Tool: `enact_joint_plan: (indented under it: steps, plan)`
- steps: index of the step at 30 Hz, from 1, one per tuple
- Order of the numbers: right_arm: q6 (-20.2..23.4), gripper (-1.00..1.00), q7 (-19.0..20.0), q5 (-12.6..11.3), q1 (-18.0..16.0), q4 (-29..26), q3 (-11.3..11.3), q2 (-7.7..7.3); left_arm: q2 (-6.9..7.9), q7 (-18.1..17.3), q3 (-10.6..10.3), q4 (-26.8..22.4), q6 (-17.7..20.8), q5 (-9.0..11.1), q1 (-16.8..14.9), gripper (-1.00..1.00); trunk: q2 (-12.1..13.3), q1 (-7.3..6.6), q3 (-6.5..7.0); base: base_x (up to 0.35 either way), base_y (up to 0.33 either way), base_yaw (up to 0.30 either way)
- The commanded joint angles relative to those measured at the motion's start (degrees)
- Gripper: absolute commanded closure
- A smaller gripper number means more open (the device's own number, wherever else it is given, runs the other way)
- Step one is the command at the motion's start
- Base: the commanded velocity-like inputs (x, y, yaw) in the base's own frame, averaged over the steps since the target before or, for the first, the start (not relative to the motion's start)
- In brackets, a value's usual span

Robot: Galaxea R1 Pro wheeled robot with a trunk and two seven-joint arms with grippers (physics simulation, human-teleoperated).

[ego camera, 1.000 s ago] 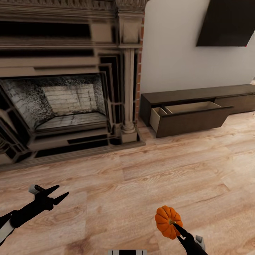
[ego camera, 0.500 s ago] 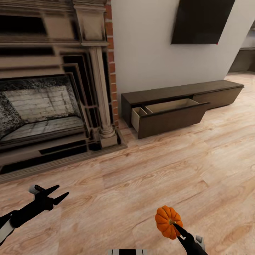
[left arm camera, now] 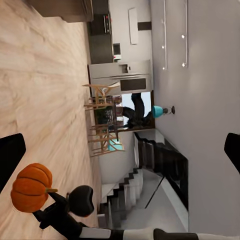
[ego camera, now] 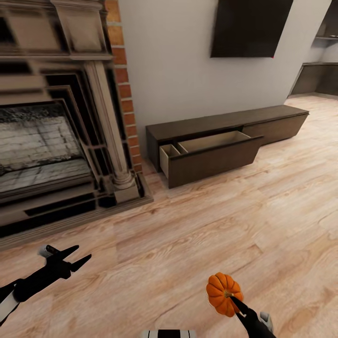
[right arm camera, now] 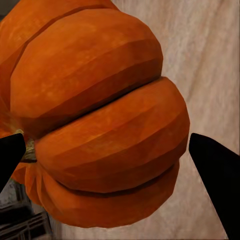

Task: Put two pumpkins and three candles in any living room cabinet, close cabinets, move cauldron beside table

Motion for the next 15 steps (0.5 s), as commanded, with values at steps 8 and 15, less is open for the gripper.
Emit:
enact_joint_plan:
  steps: [8, 15]
  plan:
    - [0.17, 1.00, 0.63, -0.63, -0.08, 0.15, 0.22, 0.03, -0.03, -0.30, -0.39, 0.02, 0.62, 0.26, -0.05, -1.00, -0.02, 0.01, -0.05, 0.189, -0.229, 0.000]
    - [0.45, 1.00, 1.03, -0.63, -0.08, 0.15, 0.22, 0.03, -0.03, -0.30, -0.39, 0.02, 0.63, 0.26, -0.05, -1.00, -0.02, 0.01, -0.05, 0.180, -0.231, -0.116]
